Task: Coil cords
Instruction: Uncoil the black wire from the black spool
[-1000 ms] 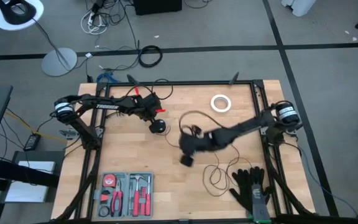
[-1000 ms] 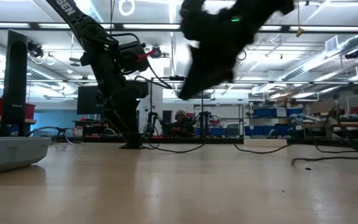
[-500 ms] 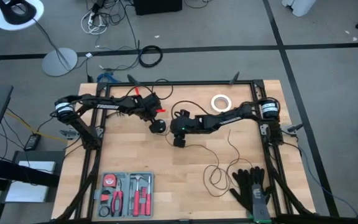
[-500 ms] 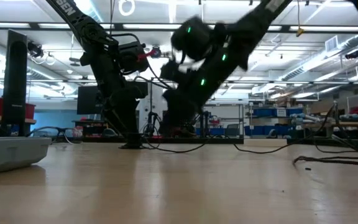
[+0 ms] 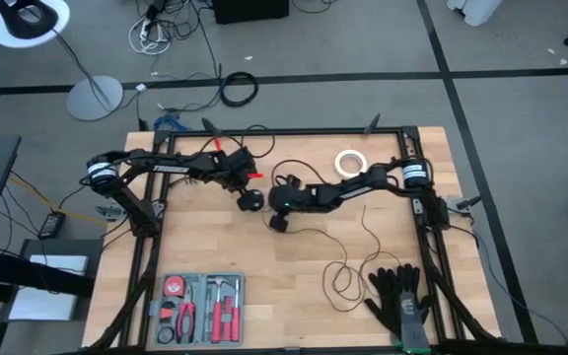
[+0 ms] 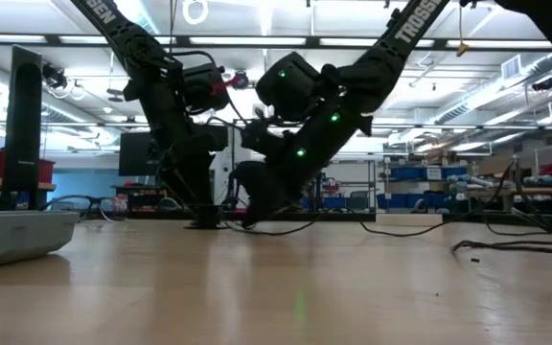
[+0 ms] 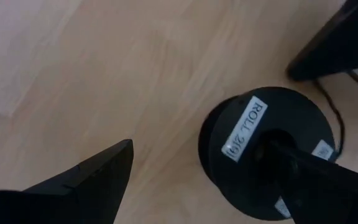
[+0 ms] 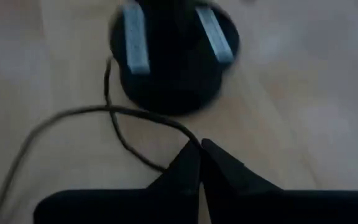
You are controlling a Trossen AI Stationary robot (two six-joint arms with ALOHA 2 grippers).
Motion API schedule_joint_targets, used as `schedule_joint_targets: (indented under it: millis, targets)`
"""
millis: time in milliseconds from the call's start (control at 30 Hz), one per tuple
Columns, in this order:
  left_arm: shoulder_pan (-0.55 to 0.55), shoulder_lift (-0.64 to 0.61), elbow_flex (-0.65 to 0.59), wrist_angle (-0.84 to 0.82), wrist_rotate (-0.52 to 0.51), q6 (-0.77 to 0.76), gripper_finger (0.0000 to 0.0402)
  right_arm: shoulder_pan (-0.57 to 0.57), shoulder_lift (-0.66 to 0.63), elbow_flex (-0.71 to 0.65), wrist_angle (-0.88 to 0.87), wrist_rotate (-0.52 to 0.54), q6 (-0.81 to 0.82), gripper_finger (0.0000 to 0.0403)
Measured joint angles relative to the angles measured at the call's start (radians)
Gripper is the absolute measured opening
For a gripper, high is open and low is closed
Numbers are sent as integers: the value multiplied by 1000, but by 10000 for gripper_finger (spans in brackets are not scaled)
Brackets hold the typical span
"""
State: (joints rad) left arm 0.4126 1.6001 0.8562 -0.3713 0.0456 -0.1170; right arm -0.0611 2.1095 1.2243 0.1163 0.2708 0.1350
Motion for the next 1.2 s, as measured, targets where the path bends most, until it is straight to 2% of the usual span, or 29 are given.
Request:
schedule_joint_targets:
  millis: [167,367,533,700,800,900,1033,1200]
  targets:
    - [0,0,0,-12,-23,3,367,71,-73,2,-245,-25,111,4]
    - [5,0,1,-22,-42,8,367,274,-191,2,-658,-72,359,2]
    - [14,0,0,-23,-42,10,367,496,-279,2,-1038,-300,757,1]
    - [17,0,0,-25,-49,12,367,705,-329,1,-1374,-584,1116,1]
    - [16,0,0,-26,-48,12,367,789,-345,0,-1480,-627,1252,5]
    - [16,0,0,-25,-48,10,367,814,-345,0,-1482,-582,1322,21]
    - [16,0,0,-25,-29,9,367,772,-346,1,-1364,-338,1334,51]
    - [16,-22,0,-26,-14,9,367,656,-348,10,-1239,-66,1189,98]
